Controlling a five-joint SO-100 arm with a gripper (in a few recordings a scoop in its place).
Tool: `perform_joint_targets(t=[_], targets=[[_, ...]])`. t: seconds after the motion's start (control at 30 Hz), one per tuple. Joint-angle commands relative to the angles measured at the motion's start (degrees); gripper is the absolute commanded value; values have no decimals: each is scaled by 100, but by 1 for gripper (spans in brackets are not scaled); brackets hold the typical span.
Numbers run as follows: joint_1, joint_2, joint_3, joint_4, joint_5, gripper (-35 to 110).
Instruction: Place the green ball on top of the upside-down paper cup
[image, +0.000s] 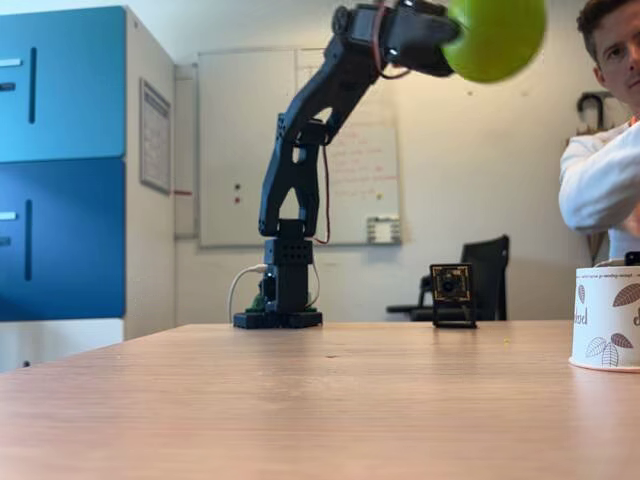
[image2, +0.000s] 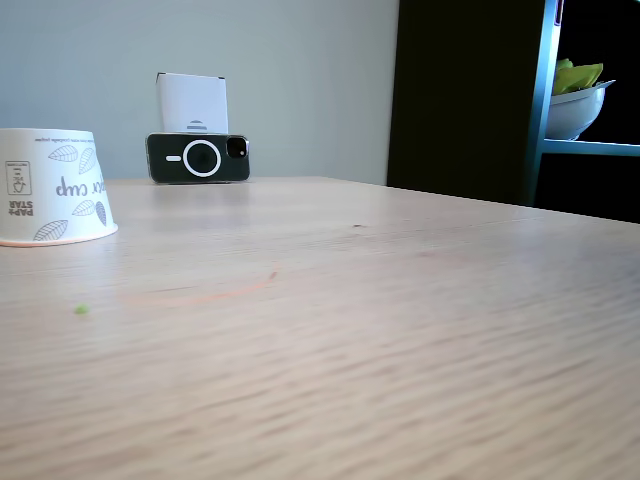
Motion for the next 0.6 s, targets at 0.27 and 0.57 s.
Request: perform_joint_targets(t=[0.27, 0.57], targets=[[-536, -782, -88, -457, 26, 22], [-686, -1266, -88, -976, 62, 22]])
